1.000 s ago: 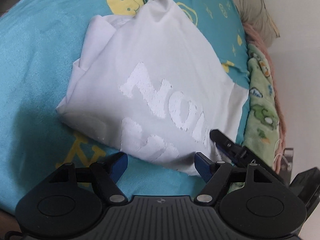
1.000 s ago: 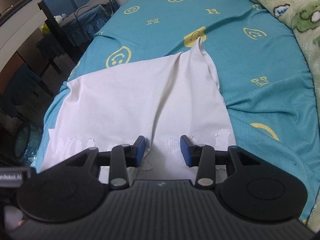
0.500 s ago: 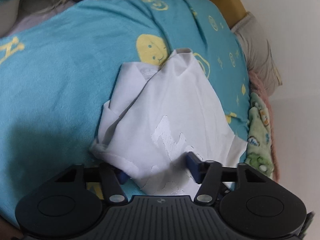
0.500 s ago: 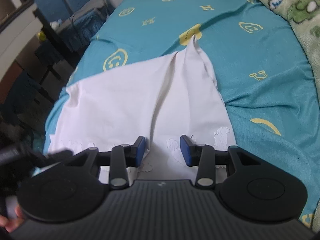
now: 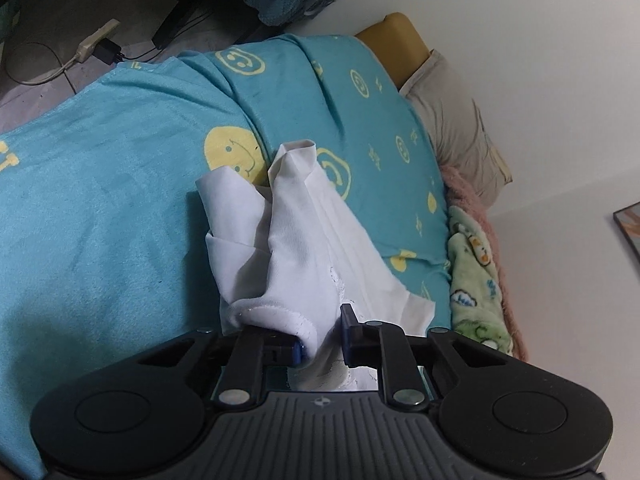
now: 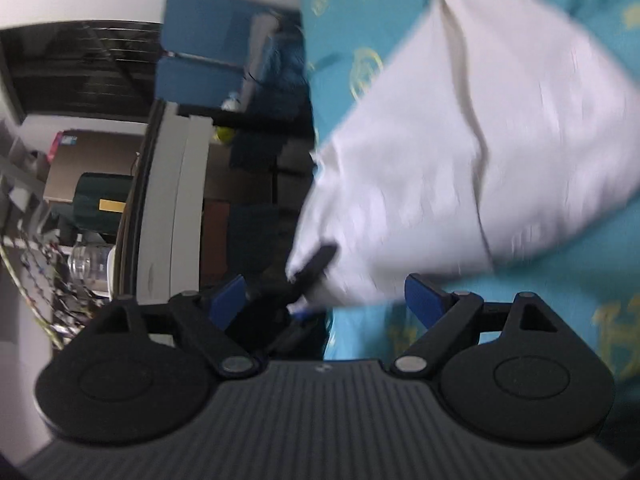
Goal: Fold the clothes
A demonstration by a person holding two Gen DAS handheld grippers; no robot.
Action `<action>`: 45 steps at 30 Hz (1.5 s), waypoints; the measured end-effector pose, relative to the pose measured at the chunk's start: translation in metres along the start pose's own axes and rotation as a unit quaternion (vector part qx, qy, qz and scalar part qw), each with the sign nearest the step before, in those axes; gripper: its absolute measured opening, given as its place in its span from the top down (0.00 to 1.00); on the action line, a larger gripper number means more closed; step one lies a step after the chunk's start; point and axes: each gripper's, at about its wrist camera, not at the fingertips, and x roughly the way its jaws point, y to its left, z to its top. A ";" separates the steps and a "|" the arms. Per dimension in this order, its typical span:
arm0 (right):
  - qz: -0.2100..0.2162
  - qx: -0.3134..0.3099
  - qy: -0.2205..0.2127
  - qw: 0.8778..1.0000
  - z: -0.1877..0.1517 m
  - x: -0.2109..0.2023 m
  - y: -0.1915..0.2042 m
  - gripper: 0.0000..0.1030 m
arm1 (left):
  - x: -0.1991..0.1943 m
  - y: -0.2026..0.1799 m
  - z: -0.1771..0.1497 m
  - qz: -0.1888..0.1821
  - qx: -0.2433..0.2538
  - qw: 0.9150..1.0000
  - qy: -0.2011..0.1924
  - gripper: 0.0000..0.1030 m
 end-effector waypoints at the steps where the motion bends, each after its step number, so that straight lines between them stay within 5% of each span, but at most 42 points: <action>1: 0.001 0.027 0.004 1.000 0.000 0.005 -0.008 0.13 | -0.002 0.000 0.000 -0.001 0.001 1.000 -0.001 0.82; 5: -0.014 0.130 -0.028 0.991 0.003 0.012 -0.044 0.14 | -0.004 0.004 0.005 -0.010 -0.004 1.000 -0.018 0.83; 9: -0.044 0.145 -0.086 0.985 0.004 0.003 -0.051 0.15 | -0.007 -0.001 0.011 -0.024 0.002 0.999 -0.046 0.84; 10: -0.050 0.146 -0.098 0.983 0.005 0.000 -0.051 0.23 | -0.007 -0.002 0.011 -0.026 0.005 0.998 -0.051 0.84; 17: -0.090 0.151 -0.182 0.968 0.008 -0.017 -0.053 0.39 | -0.003 -0.002 0.015 -0.033 0.004 0.998 -0.054 0.85; 20: -0.107 0.152 -0.217 0.958 0.009 -0.025 -0.054 0.56 | -0.003 -0.003 0.014 -0.029 0.013 0.998 -0.053 0.85; 24: -0.119 0.132 -0.231 0.957 0.012 -0.031 -0.051 0.69 | -0.006 -0.006 0.014 -0.017 0.031 0.998 -0.056 0.85; 38: -0.097 0.036 -0.293 0.951 -0.017 -0.082 -0.010 0.79 | -0.062 -0.048 -0.017 -0.040 0.134 0.986 -0.087 0.85; 45: -0.078 0.031 -0.299 0.951 -0.046 -0.131 -0.004 0.79 | -0.088 -0.062 -0.038 -0.068 0.114 0.989 -0.060 0.85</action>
